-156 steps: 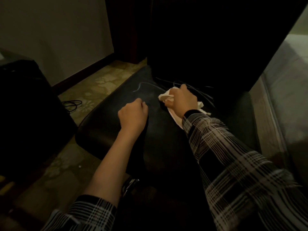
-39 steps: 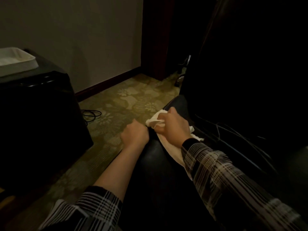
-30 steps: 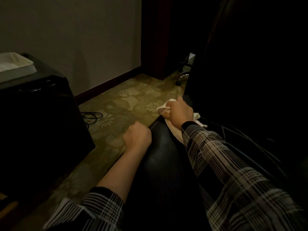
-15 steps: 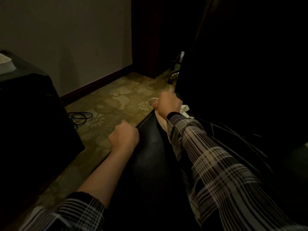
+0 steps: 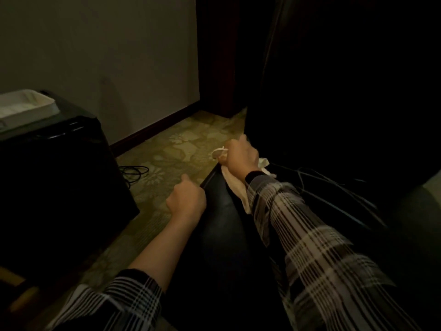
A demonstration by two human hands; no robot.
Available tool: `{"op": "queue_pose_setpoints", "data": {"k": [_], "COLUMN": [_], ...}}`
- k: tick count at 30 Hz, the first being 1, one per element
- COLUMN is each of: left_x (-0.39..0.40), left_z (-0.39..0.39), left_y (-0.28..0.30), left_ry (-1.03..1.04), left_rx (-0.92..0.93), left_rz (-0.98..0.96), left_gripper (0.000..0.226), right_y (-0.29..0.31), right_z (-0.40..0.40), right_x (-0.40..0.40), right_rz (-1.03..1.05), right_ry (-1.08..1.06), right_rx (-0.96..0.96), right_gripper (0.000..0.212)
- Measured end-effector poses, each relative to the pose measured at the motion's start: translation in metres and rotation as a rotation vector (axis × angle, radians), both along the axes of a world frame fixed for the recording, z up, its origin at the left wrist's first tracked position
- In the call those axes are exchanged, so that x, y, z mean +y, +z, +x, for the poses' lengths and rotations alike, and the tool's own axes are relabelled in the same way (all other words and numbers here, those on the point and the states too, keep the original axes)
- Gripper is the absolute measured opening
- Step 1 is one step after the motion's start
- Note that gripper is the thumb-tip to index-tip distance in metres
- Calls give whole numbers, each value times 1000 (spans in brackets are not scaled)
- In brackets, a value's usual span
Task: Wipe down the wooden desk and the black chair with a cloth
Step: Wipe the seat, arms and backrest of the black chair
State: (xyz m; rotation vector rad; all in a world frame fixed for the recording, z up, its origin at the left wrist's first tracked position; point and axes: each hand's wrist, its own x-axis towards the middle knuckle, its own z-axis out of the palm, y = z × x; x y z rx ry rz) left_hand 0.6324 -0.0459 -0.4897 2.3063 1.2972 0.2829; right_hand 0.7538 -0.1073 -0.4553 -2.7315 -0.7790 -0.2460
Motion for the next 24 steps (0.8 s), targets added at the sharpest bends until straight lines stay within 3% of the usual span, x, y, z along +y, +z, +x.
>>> {"op": "queue_pose_setpoints", "data": {"k": [7,11,14,19,24], "left_x": [-20,-31,-63,-116,-132], "left_z": [-19,-21,-10,17,27], "left_y": [20,31,42,40,17], "left_ry": [-207,-443,-526,-530,-378], "left_rx": [-273,-80,-104,-209,-241], "left_rz": [193,308,377,324,330], "left_gripper": [18,20,21,17,16], "right_y": [0,7,13,11,0], "right_z": [-72,-93,-98,-87,-63], "right_x": [-87,-138,-172,-214,-204], "right_rz": [158,182,181,130,66], "right_ry": [172,139,91,14,12], "right_rx": [94,180,195,149,141], "right_gripper": [26,30,33,29,29]}}
